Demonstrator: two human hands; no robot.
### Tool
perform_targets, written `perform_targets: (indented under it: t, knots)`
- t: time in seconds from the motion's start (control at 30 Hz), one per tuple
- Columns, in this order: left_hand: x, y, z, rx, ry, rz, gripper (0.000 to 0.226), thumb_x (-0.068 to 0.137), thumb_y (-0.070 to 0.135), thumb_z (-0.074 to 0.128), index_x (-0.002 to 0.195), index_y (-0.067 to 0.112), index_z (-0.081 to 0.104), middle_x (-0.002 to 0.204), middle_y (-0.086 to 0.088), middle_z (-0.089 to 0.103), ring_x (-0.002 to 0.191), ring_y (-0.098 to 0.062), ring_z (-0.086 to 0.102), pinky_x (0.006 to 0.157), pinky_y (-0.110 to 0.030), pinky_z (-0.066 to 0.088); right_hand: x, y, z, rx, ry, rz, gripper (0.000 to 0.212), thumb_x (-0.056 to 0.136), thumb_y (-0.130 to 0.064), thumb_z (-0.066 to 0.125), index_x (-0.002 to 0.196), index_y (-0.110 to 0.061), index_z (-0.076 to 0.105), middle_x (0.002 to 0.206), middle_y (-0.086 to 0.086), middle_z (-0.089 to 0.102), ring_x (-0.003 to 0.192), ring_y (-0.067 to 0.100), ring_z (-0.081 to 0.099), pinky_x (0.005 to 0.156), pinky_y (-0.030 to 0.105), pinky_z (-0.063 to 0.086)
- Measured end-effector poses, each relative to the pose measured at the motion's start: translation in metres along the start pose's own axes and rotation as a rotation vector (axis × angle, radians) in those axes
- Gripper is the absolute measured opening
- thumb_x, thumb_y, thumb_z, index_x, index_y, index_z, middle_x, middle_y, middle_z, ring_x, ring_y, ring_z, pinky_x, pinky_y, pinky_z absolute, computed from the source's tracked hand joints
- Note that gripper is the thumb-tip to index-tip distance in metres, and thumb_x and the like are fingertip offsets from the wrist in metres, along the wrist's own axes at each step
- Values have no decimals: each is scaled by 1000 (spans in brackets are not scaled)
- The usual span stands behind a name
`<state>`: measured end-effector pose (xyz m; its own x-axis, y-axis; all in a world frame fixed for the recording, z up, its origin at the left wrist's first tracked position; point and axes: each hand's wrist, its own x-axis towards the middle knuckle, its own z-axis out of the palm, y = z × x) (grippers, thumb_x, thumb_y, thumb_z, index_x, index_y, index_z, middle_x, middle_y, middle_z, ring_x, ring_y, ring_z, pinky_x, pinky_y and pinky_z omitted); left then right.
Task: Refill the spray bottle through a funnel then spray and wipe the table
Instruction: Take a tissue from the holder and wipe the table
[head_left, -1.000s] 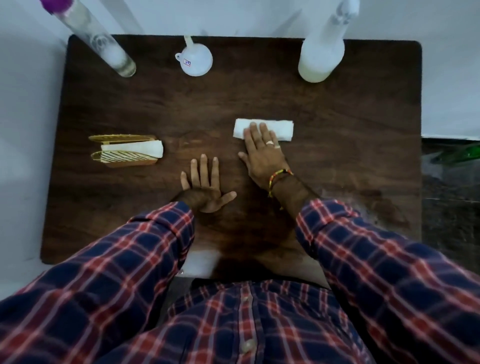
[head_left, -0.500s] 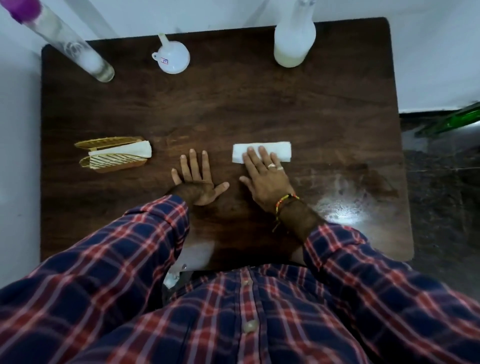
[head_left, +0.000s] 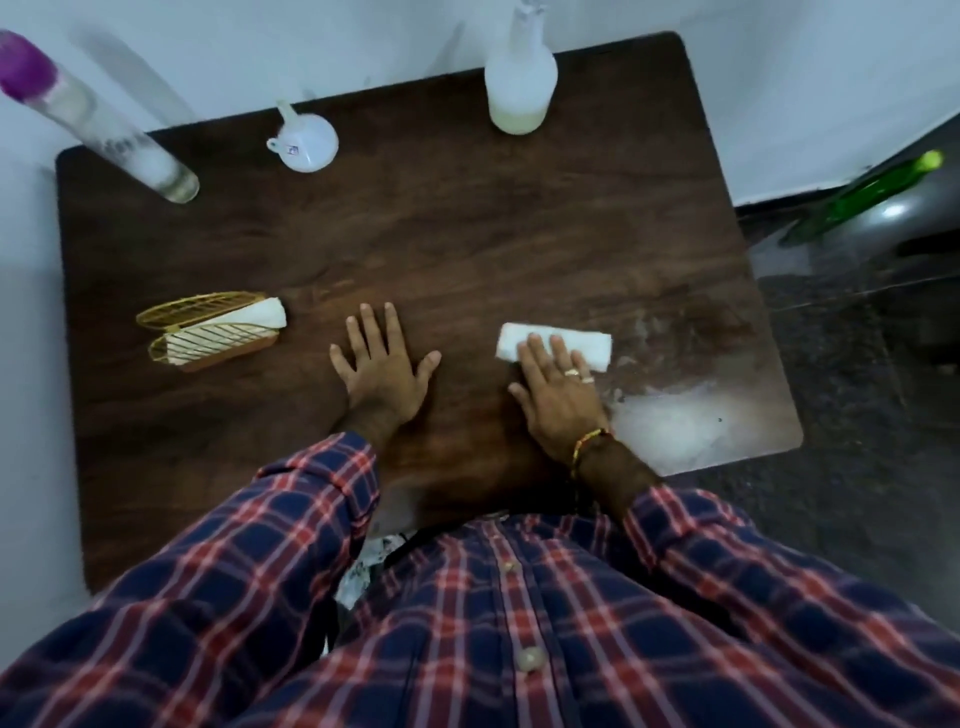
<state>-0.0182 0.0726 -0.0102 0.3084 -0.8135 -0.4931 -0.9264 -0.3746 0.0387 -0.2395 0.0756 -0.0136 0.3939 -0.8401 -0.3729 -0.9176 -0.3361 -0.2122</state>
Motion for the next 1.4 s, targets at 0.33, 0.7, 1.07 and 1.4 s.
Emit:
perform_targets:
  t: [0.33, 0.7, 1.07, 1.4]
  knots:
    - [-57, 27, 26, -100, 48, 242, 64, 102, 48, 29, 157, 24, 7, 166, 0, 0, 152, -24, -5, 117, -58, -2, -54, -24, 26, -70, -151, -202, 66, 95, -49, 25, 142, -11, 50, 148, 8, 48, 138, 35, 43, 111, 54, 34]
    - [-69, 45, 29, -22, 13, 360, 63, 103, 47, 27, 157, 23, 6, 166, 0, 1, 152, -23, -3, 119, -55, 0, -47, 0, 20, 43, -75, -47, 65, 100, -52, 27, 153, -14, 29, 161, 6, 26, 150, 33, 17, 121, 50, 13]
    - [-70, 59, 18, -84, 7, 252, 61, 104, 43, 27, 157, 24, 5, 165, 2, 1, 152, -22, -2, 120, -52, 2, -9, 15, 5, 58, -46, -85, 68, 100, -52, 24, 155, -12, 21, 164, 8, 15, 152, 34, 7, 122, 49, 5]
    - [-52, 82, 8, -227, -21, 101, 60, 105, 43, 26, 157, 23, 6, 165, 0, 5, 152, -22, 0, 121, -50, 4, 105, 66, -43, 64, 65, -1, 61, 104, -41, 33, 155, -10, 23, 163, 11, 17, 151, 36, 12, 121, 51, 9]
